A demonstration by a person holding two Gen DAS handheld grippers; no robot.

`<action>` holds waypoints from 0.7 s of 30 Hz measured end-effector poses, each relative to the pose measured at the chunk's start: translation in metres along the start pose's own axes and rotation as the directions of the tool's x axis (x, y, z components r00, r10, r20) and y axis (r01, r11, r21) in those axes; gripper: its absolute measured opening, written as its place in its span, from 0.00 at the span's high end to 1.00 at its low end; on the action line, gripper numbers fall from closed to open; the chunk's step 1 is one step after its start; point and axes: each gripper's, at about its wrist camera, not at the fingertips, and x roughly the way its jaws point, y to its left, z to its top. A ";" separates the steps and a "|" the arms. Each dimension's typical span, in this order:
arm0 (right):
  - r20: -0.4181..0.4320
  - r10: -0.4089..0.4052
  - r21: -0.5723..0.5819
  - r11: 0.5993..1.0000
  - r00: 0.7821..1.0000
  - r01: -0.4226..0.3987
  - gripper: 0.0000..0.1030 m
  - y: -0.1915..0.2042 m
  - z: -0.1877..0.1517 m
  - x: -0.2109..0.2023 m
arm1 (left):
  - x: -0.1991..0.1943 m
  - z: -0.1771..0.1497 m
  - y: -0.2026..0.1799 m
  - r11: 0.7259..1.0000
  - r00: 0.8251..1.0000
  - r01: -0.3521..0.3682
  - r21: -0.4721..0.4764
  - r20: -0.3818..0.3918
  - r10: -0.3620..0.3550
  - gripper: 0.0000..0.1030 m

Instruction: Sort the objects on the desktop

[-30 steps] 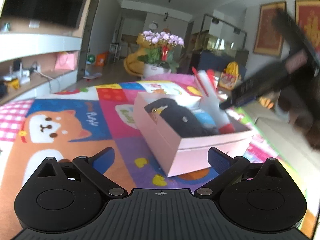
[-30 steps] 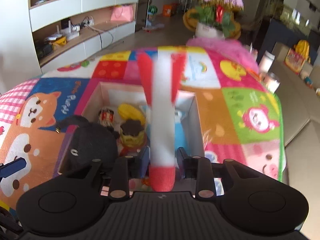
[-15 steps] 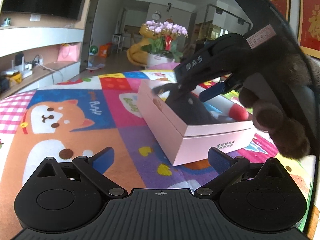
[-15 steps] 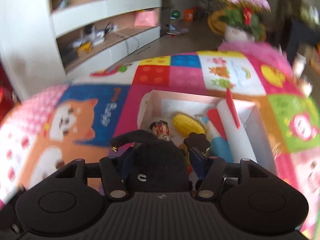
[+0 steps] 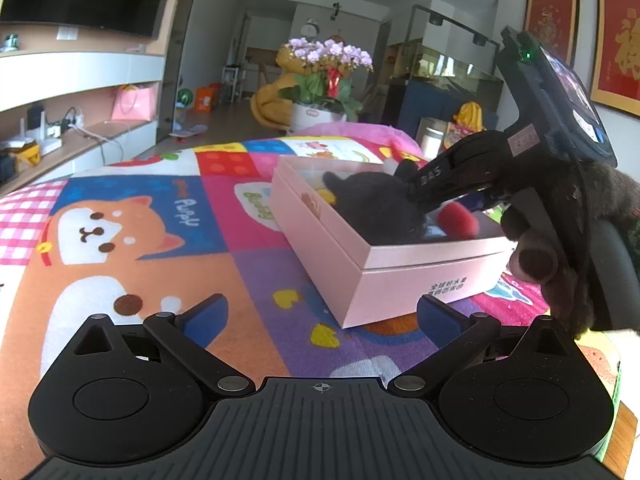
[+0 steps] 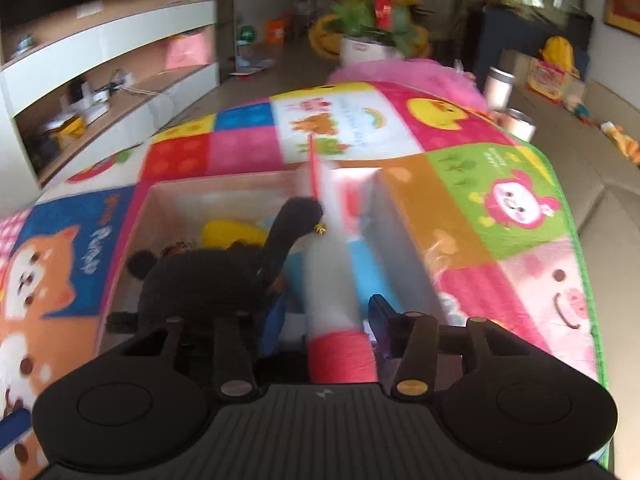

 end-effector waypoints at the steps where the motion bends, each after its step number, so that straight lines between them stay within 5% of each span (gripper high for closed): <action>1: -0.007 0.023 -0.017 1.000 1.000 -0.024 0.54 0.005 -0.002 0.000 | 0.001 -0.001 0.000 1.000 1.000 0.000 0.000 -0.003 0.000 0.00; 6: 0.032 0.048 -0.107 0.993 0.998 -0.044 0.59 0.018 -0.001 -0.011 | 0.000 0.000 0.002 1.000 1.000 -0.002 -0.010 0.001 0.002 0.00; 11: 0.129 0.035 -0.003 0.999 0.991 -0.034 0.58 -0.021 0.017 -0.027 | -0.003 0.005 0.004 0.999 1.000 -0.002 -0.045 0.018 0.003 0.00; 21: 0.114 -0.089 0.060 0.995 0.989 0.083 0.58 -0.072 -0.007 -0.006 | 0.013 0.033 -0.015 1.000 0.998 -0.009 0.011 -0.056 0.009 0.00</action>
